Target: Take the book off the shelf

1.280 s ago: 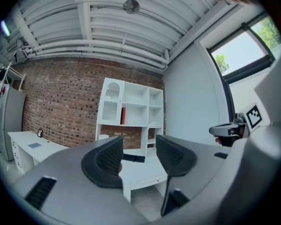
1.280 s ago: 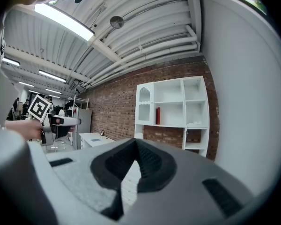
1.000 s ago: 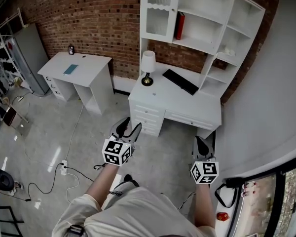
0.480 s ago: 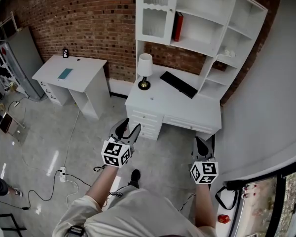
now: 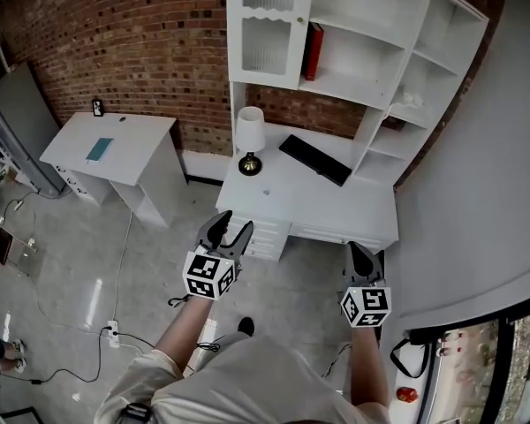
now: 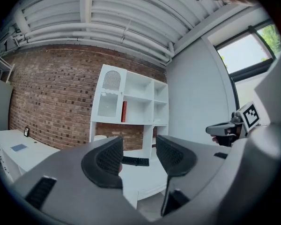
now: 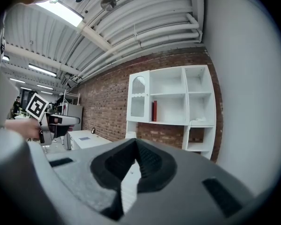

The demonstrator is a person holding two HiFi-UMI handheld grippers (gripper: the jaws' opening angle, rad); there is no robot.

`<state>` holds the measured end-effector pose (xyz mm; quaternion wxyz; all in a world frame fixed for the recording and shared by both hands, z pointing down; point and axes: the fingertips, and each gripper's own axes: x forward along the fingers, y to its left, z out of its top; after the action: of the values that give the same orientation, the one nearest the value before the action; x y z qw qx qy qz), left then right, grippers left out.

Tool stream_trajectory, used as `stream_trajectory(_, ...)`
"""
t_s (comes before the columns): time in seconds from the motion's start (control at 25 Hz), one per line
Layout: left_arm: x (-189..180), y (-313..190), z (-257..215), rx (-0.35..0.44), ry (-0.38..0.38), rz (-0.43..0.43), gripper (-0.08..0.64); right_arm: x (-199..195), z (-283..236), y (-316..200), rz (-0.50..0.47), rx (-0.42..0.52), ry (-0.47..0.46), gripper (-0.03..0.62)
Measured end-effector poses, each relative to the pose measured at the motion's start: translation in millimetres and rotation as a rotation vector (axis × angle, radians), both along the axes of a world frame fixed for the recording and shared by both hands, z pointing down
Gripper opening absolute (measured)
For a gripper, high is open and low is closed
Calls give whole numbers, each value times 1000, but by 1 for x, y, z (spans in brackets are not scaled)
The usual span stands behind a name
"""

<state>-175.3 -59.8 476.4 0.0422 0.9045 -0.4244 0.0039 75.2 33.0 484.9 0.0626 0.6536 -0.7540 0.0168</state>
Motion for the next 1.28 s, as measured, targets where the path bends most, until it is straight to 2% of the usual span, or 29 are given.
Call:
stream_trajectory(0.4,5,-94,3,-6,-11,78,213,-7,3,-84,53,-12,9,2)
stream_trajectory(0.72,3,-133,10,-25,-16,109,213,-12,7,-118,82,-25,5,2)
stream_trajectory(1.0,9,-157,21,-53,-23,105,213,-3,14,-141,89,-41,-5,2)
stream_trajectory(1.28,27,-189,25,-58,-28,70,213,19,20,-184,55,-43,-11,2)
